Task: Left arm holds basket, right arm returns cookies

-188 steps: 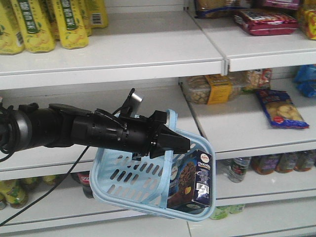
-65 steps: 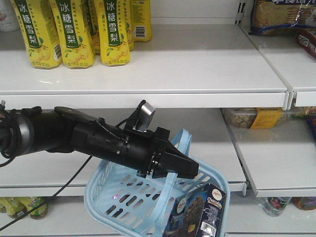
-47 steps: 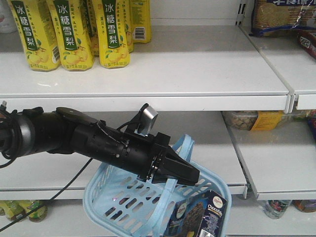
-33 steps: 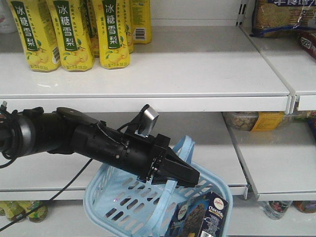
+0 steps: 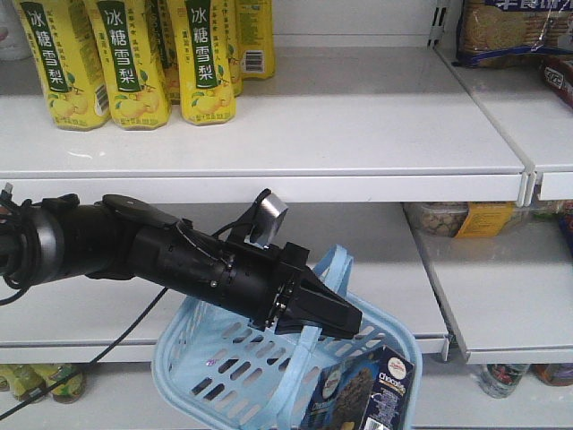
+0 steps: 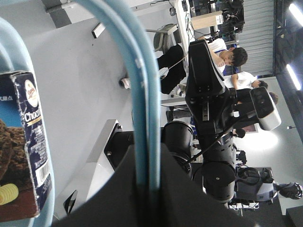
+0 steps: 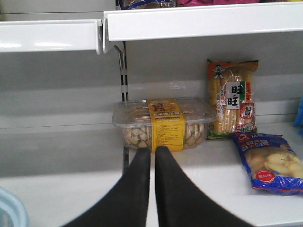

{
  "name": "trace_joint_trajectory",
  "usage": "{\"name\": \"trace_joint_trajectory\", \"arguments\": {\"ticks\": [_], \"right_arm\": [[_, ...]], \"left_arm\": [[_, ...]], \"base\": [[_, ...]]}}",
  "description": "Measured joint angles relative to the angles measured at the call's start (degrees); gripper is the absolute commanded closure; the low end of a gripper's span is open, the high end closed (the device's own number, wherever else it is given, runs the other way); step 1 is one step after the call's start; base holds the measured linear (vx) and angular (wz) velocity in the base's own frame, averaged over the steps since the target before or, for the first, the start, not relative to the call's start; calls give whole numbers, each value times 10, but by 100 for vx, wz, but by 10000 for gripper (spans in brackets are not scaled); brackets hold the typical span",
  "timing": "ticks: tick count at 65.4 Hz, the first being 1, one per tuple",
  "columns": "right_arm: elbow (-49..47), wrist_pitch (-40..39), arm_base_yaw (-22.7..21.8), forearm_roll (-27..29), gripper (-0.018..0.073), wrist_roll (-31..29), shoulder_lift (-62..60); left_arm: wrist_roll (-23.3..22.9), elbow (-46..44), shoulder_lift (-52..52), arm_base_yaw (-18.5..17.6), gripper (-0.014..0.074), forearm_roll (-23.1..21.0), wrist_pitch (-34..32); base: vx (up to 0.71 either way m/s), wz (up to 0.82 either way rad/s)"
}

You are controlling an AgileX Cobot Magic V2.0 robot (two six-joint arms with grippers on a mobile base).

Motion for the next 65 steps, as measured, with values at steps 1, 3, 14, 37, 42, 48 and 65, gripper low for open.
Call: {"name": "trace_joint_trajectory", "arguments": {"ticks": [1, 3, 14, 37, 42, 48, 65], "right_arm": [[0, 0, 0, 0, 565, 0, 0], [0, 0, 0, 0, 565, 0, 0], [0, 0, 0, 0, 565, 0, 0], [0, -7, 0, 0, 565, 0, 0], [0, -28, 0, 0, 565, 0, 0], [-2, -42, 0, 0, 565, 0, 0], [-105, -23, 0, 4, 565, 3, 100]], "left_arm": [[0, 0, 0, 0, 599, 0, 0], [0, 0, 0, 0, 599, 0, 0], [0, 0, 0, 0, 599, 0, 0], [0, 0, 0, 0, 599, 0, 0], [0, 0, 0, 0, 599, 0, 0], [0, 0, 0, 0, 599, 0, 1], [0, 0, 0, 0, 599, 0, 0]], "base": [[0, 0], [0, 0], [0, 0], [0, 0], [0, 0], [0, 0], [0, 0]]}}
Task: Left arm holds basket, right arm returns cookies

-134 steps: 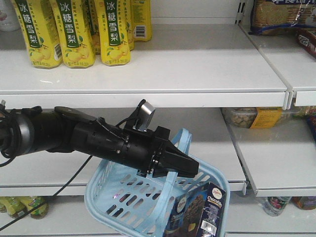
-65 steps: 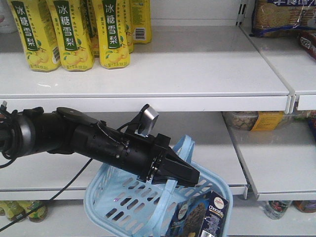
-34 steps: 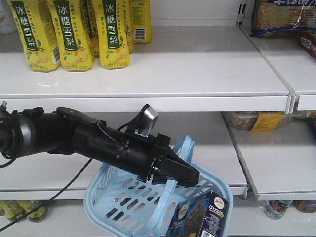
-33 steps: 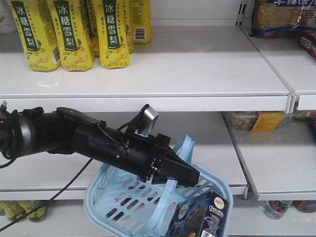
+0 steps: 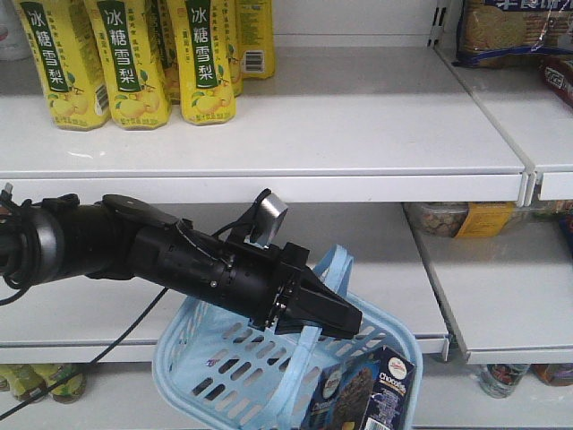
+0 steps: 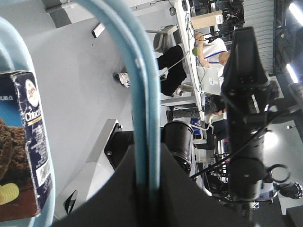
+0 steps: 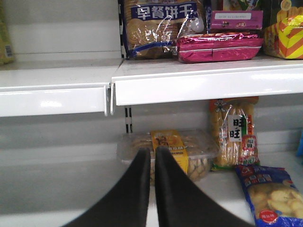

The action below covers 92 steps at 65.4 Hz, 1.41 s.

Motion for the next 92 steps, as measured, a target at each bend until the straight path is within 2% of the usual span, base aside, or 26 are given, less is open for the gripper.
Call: {"name": "trace_joint_trajectory", "arguments": {"ticks": [8, 19, 33, 42, 52, 67, 77, 92], "right_arm": [[-40, 37, 0, 12, 565, 3, 76], [-47, 47, 0, 34, 565, 6, 149], [-47, 25, 0, 105, 563, 13, 184], [-47, 24, 0, 117, 539, 11, 184], [-47, 23, 0, 117, 437, 9, 184], [-47, 44, 2, 127, 187, 10, 184], [-47, 57, 44, 164, 91, 11, 184], [-47, 111, 141, 255, 69, 11, 184]], "left_arm": [[0, 0, 0, 0, 599, 0, 0], [0, 0, 0, 0, 599, 0, 0], [0, 0, 0, 0, 599, 0, 0], [0, 0, 0, 0, 599, 0, 0], [0, 0, 0, 0, 599, 0, 0], [0, 0, 0, 0, 599, 0, 0], [0, 0, 0, 0, 599, 0, 0], [0, 0, 0, 0, 599, 0, 0]], "base": [[0, 0], [0, 0], [0, 0], [0, 0], [0, 0], [0, 0], [0, 0], [0, 0]]}}
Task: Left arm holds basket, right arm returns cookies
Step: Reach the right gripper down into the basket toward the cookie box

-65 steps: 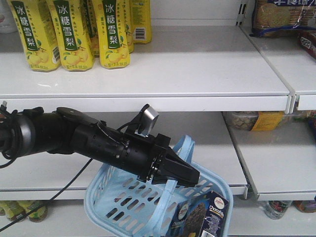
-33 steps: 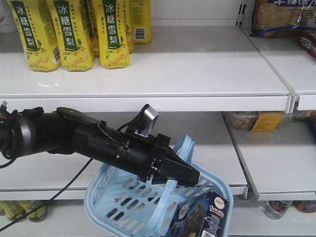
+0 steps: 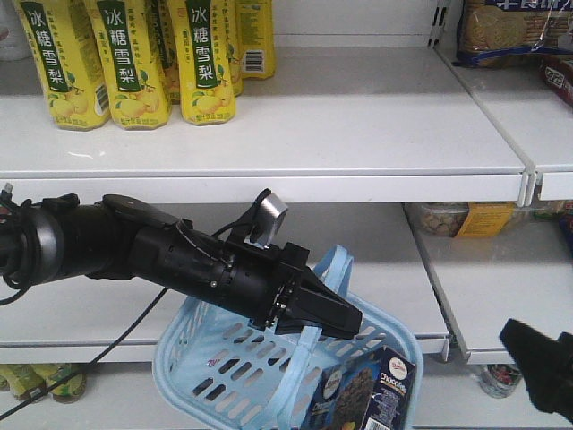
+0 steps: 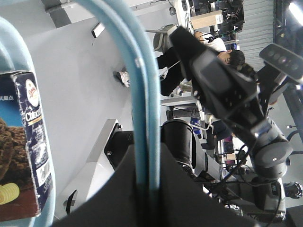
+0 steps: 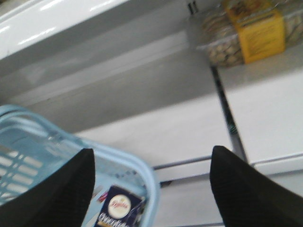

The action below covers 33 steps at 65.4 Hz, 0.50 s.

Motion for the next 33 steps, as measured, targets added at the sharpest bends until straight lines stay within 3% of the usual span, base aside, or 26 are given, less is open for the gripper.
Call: {"name": "trace_joint_trajectory", "arguments": {"ticks": [17, 33], "right_arm": [[0, 70, 80, 147, 69, -7, 41], [-1, 86, 119, 265, 69, -100, 154]], "left_arm": [[0, 0, 0, 0, 599, 0, 0], [0, 0, 0, 0, 599, 0, 0]], "base": [[0, 0], [0, 0]]}}
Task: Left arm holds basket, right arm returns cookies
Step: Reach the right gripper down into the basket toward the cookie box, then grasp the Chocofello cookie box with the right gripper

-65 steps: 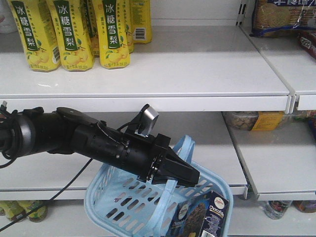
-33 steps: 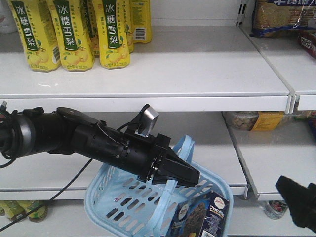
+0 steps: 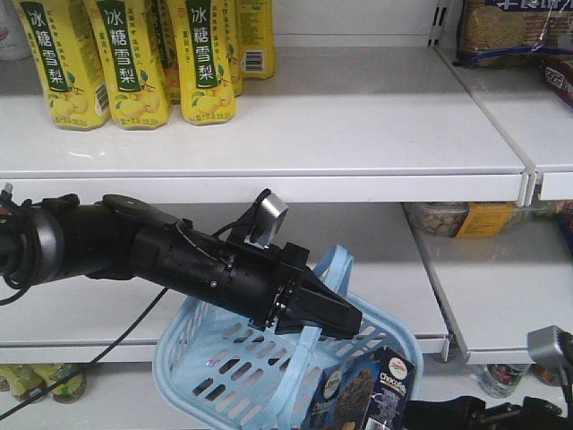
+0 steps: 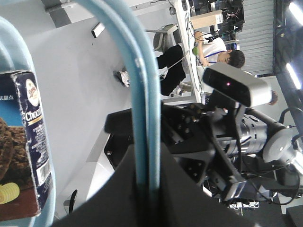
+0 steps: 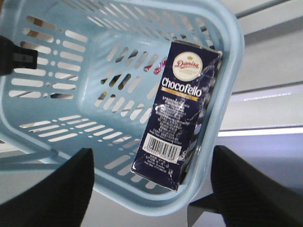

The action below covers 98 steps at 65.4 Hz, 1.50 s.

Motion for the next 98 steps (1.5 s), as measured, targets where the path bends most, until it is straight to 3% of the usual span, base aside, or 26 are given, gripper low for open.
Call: {"name": "trace_joint_trajectory", "arguments": {"ticks": [18, 66, 98], "right_arm": [[-44, 6, 1, 119, 69, -142, 106], [-79, -9, 1, 178, 69, -204, 278], [-104, -12, 2, 321, 89, -362, 387]], "left_arm": [[0, 0, 0, 0, 599, 0, 0], [1, 0, 0, 0, 599, 0, 0], [2, 0, 0, 0, 599, 0, -2]], "base": [[0, 0], [0, 0], [0, 0]]}}
